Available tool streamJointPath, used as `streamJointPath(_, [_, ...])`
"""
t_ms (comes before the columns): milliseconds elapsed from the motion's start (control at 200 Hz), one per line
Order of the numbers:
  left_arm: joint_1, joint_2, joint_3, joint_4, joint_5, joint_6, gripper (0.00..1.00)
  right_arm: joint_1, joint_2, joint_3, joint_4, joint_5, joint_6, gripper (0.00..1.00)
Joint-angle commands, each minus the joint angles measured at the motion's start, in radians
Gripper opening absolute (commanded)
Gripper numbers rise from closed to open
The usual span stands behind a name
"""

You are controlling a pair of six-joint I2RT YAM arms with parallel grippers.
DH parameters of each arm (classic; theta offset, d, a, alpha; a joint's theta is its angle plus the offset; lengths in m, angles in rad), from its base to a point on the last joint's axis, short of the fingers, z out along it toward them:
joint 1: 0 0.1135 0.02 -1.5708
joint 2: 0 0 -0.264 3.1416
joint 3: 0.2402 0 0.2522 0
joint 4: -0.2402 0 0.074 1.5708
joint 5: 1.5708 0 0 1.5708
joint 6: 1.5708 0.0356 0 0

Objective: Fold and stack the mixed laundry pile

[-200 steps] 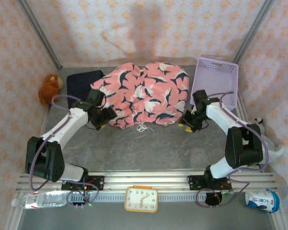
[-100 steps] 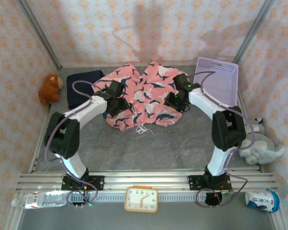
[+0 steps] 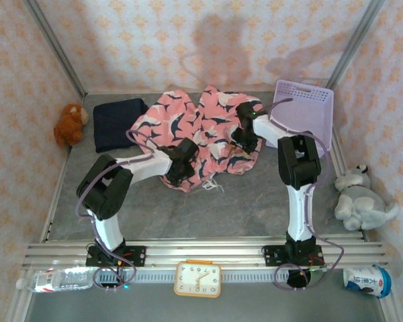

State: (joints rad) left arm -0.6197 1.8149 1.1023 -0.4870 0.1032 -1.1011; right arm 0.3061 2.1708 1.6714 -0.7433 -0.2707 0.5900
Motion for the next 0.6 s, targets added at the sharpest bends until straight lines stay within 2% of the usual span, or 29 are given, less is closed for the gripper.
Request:
streamJointPath(0, [-0.117,0.035,-0.013,0.053,0.129,-0.170,0.46,-0.020,0.085,0.130,-0.109,0.047,-0.114,0.46])
streamJointPath(120, [-0.223,0.084,0.119,-0.007,0.147,-0.205,0.50,-0.026,0.130,0.279,-0.189,-0.005,-0.234,0.48])
streamJointPath(200, [-0.233,0.083,0.234,-0.144,0.093,-0.168,0.60,-0.026,0.115,0.327,-0.234,0.029,-0.280,0.51])
streamJointPath(285, [-0.224,0.038,0.289,-0.192,0.037,-0.148,0.69,-0.027,0.051,0.301,-0.241,0.067,-0.303,0.54])
streamJointPath(440, [-0.147,-0.030,0.340,-0.303,-0.071,-0.050,0.72,-0.024,-0.135,0.132,-0.202,0.044,-0.292,0.54])
streamJointPath(595, [0.022,-0.114,0.270,-0.304,-0.101,0.068,0.72,0.037,-0.335,-0.121,-0.118,-0.066,-0.243,0.53])
